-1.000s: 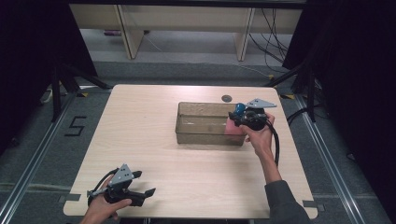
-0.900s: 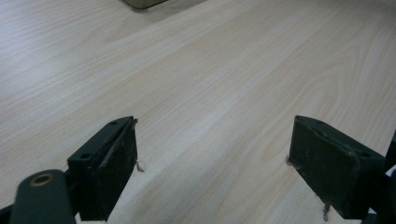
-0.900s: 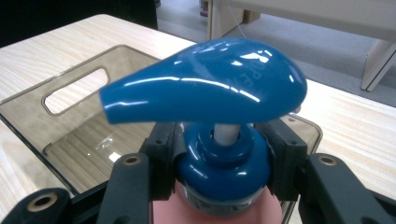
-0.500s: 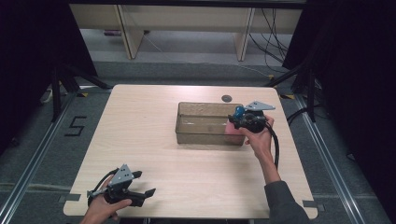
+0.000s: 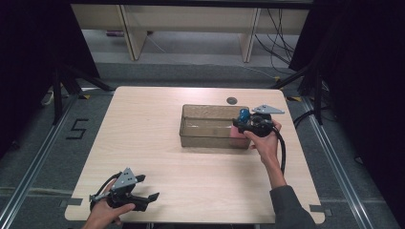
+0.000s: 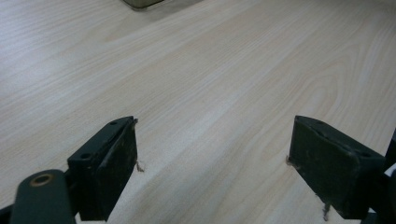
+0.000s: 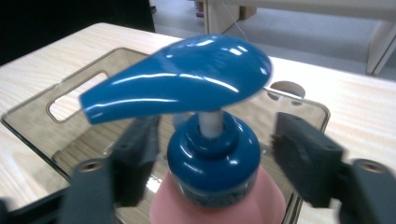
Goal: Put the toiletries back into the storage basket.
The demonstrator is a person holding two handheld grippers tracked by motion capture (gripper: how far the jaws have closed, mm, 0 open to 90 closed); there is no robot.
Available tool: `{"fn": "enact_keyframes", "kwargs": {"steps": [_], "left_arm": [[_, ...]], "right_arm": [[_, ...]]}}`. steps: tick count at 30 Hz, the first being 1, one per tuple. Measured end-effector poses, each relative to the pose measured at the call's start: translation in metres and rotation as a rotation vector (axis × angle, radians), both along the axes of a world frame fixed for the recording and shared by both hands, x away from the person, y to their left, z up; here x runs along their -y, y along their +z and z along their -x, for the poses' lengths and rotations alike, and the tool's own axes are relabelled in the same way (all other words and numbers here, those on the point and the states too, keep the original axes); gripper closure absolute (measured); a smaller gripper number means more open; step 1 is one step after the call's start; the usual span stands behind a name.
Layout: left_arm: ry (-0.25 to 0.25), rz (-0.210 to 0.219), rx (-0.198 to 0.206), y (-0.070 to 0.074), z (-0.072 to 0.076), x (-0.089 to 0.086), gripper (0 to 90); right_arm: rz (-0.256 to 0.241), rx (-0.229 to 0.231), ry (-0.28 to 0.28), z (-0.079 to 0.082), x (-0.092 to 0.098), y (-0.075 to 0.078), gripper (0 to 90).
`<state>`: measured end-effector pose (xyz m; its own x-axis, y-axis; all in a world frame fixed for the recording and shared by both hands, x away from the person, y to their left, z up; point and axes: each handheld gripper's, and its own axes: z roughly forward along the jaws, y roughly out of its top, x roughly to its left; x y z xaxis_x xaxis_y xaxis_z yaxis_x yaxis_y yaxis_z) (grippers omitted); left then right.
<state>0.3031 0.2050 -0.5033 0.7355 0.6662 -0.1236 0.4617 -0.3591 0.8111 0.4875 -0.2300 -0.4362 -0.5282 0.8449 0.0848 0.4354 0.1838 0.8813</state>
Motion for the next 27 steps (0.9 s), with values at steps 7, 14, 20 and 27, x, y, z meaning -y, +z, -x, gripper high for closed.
{"fn": "enact_keyframes", "kwargs": {"steps": [7,14,20,27], "left_arm": [[0.000,-0.005,0.000,0.001,0.000,0.000,14.8],[0.004,-0.008,0.000,0.001,0.000,0.000,14.8],[0.007,0.000,0.008,0.001,0.000,0.000,14.8],[-0.001,-0.003,0.001,0.001,0.001,0.001,14.8]], "right_arm": [[-0.065,0.008,-0.039,0.011,0.001,0.006,21.5],[-0.098,0.005,-0.047,0.022,0.003,0.011,18.7],[-0.095,0.006,-0.072,0.032,0.008,0.014,19.3],[-0.119,0.002,-0.075,0.042,0.009,0.017,19.8]]}}
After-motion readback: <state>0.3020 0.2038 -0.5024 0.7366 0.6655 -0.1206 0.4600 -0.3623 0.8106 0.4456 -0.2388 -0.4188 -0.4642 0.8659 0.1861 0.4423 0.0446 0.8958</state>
